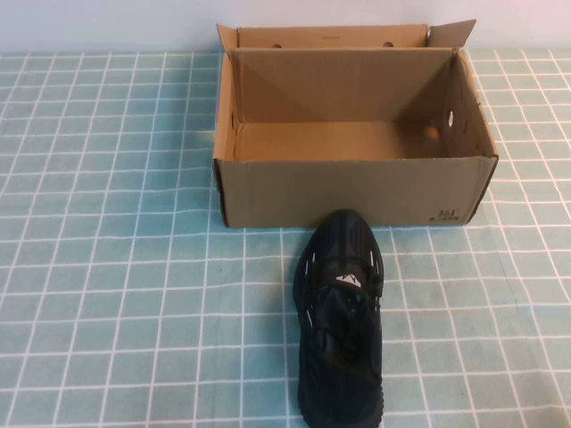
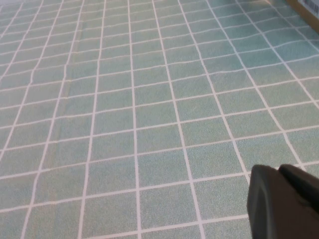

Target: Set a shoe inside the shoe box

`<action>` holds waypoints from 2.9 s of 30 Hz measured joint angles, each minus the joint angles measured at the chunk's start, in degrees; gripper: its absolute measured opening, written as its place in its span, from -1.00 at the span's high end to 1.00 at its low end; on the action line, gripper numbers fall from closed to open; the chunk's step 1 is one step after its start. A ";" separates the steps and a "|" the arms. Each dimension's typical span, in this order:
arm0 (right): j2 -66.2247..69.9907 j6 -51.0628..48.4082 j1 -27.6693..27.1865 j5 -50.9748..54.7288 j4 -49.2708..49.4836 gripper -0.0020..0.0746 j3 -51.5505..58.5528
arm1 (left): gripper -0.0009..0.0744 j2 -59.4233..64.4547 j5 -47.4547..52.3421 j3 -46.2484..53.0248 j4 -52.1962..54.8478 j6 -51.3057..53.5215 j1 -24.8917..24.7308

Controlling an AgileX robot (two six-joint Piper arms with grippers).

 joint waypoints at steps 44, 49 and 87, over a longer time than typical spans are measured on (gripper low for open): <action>0.00 0.01 0.00 0.00 0.00 0.95 0.00 | 0.99 0.00 0.13 0.00 0.00 0.00 0.00; 0.00 -1.85 0.00 -5.74 -4.47 0.95 0.00 | 0.99 0.00 0.13 0.00 0.00 0.00 0.00; 49.40 -9.39 0.00 39.37 21.91 0.95 -43.50 | 0.99 0.00 0.13 0.00 0.00 0.00 0.00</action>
